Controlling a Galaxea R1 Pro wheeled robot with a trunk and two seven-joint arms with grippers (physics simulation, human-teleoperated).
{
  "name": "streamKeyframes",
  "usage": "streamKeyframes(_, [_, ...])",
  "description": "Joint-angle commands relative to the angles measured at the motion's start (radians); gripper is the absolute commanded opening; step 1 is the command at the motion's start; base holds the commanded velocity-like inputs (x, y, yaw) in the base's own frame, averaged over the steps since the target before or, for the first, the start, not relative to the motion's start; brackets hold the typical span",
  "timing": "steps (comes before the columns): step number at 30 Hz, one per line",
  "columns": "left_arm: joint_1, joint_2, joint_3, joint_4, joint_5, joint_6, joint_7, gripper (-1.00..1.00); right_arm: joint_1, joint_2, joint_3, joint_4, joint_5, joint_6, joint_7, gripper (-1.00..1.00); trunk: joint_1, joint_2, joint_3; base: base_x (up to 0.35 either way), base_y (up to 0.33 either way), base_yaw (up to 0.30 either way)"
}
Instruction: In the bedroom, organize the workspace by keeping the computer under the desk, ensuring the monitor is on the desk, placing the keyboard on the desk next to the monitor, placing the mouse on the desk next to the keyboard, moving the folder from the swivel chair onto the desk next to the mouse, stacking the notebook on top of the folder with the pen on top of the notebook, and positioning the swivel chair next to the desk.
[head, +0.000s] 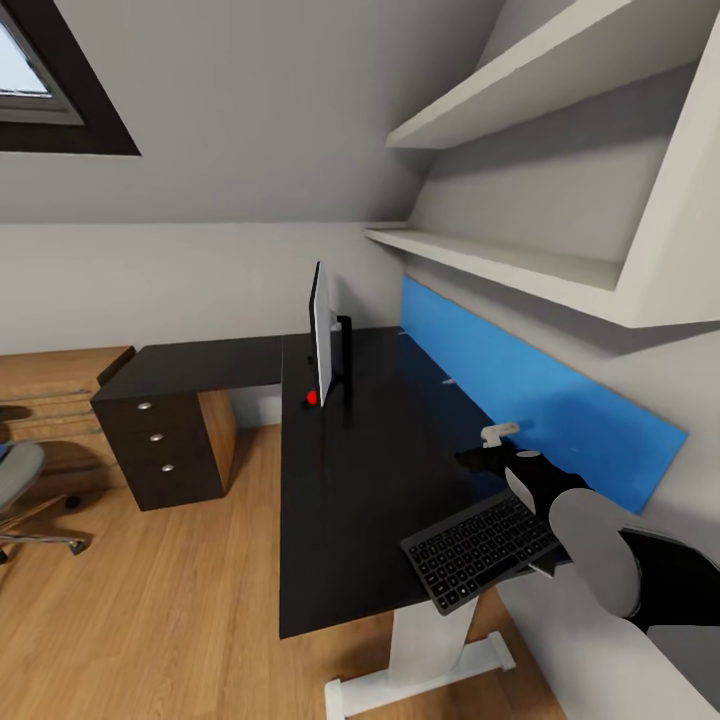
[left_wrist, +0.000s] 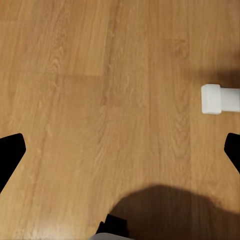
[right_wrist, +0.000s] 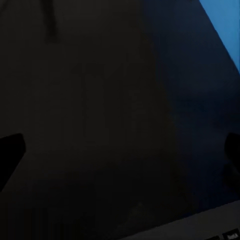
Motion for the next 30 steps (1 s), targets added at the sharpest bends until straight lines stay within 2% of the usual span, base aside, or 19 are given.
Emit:
streamKeyframes(1, [-0.001, 0.0, 0.0, 0.0, 0.001, -0.003, 0.003, 1.0, 0.0, 0.0, -0.009, -0.002, 0.008, 0.006, 0.006, 1.0, 0.004, -0.008, -0.004, 0.0, 0.0, 0.0])
streamKeyframes(8, [-0.001, 0.005, 0.0, -0.001, 0.004, -0.003, 0.003, 1.0, 0.0, 0.002, -0.01, -0.002, 0.008, 0.008, 0.006, 1.0, 0.031, -0.057, -0.026, 0.0, 0.0, 0.0])
streamKeyframes(12, [-0.001, 0.016, 0.003, -0.018, 0.022, -0.002, 0.004, 1.0, 0.0, 0.002, -0.01, -0.003, 0.008, 0.008, 0.006, 1.0, 0.046, -0.085, -0.039, 0.0, 0.0, 0.0])
streamKeyframes(16, [-0.001, 0.036, 0.018, -0.066, 0.062, 0.006, 0.002, 1.0, 0.0, 0.001, -0.01, -0.004, 0.008, 0.009, 0.005, 1.0, 0.061, -0.113, -0.051, 0.0, 0.0, 0.0])
streamKeyframes(18, [-0.001, 0.051, 0.028, -0.117, 0.104, 0.025, 0.0, 1.0, 0.0, 0.0, -0.011, -0.005, 0.008, 0.009, 0.005, 1.0, 0.069, -0.127, -0.058, 0.0, 0.0, 0.0])
streamKeyframes(20, [-0.001, 0.069, 0.034, -0.217, 0.148, 0.114, -0.002, 1.0, 0.0, -0.001, -0.011, -0.005, 0.008, 0.01, 0.005, 1.0, 0.077, -0.141, -0.064, 0.0, 0.0, 0.0])
streamKeyframes(22, [-0.001, 0.08, 0.037, -0.276, 0.16, 0.192, -0.003, 1.0, 0.0, -0.001, -0.011, -0.005, 0.008, 0.01, 0.005, 1.0, 0.084, -0.155, -0.07, 0.0, 0.0, 0.0])
streamKeyframes(23, [-0.001, 0.091, 0.04, -0.341, 0.169, 0.286, -0.003, 1.0, 0.0, -0.001, -0.011, -0.005, 0.008, 0.01, 0.005, 1.0, 0.088, -0.162, -0.073, 0.0, 0.0, 0.0])
streamKeyframes(27, [-0.001, 0.109, 0.054, -0.49, 0.182, 0.486, -0.004, 1.0, 0.0, -0.001, -0.011, -0.006, 0.008, 0.01, 0.005, 1.0, 0.104, -0.19, -0.086, 0.0, 0.0, 0.0])
streamKeyframes(30, [-0.001, 0.117, 0.107, -0.757, 0.219, 0.725, -0.005, 1.0, 0.0, -0.001, -0.013, -0.007, 0.008, 0.01, 0.005, 1.0, 0.115, -0.211, -0.095, 0.0, 0.0, 0.0])
